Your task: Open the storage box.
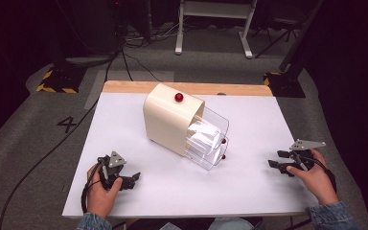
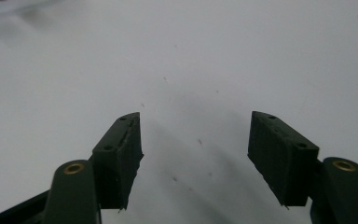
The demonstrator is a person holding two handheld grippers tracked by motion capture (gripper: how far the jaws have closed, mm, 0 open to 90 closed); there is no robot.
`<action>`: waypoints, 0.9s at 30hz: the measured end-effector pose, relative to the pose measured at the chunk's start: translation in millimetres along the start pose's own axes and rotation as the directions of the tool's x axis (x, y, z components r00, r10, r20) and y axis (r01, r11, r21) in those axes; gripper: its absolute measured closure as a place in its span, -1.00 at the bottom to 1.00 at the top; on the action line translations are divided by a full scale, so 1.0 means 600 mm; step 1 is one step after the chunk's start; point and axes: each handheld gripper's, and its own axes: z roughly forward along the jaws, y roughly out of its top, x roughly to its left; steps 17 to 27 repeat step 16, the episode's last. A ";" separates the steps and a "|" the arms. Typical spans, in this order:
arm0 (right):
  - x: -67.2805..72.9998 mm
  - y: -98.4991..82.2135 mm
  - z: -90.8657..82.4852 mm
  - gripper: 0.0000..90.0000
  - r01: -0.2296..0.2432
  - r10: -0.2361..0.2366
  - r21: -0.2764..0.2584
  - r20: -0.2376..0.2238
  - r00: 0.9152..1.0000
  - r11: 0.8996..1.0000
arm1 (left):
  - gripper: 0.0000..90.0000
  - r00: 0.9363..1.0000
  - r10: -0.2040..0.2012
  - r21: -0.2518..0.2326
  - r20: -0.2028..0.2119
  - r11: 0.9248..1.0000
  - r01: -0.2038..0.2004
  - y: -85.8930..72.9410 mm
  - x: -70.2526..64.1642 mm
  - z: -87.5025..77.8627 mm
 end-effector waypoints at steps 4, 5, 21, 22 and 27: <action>0.002 -0.018 0.017 -0.33 0.026 -0.026 0.008 0.002 1.000 1.000 | -0.72 1.000 0.000 0.000 0.000 1.000 0.000 0.000 0.000 0.000; 0.002 -0.018 0.017 -0.33 0.026 -0.026 0.008 0.002 1.000 1.000 | -0.72 1.000 0.000 0.000 0.000 1.000 0.000 0.000 0.000 0.000; 0.018 -0.031 0.028 -0.69 0.031 -0.030 -0.042 0.024 0.999 0.999 | -0.72 1.000 0.000 0.001 0.000 1.000 0.000 0.001 0.000 0.001; 0.018 -0.031 0.028 -0.69 0.031 -0.030 -0.042 0.024 0.999 0.999 | -0.72 1.000 0.000 0.001 0.000 1.000 0.000 0.001 0.000 0.001; 0.018 -0.031 0.028 -0.69 0.031 -0.030 -0.042 0.024 0.999 0.999 | -0.72 1.000 0.000 0.001 0.000 1.000 0.000 0.001 0.000 0.001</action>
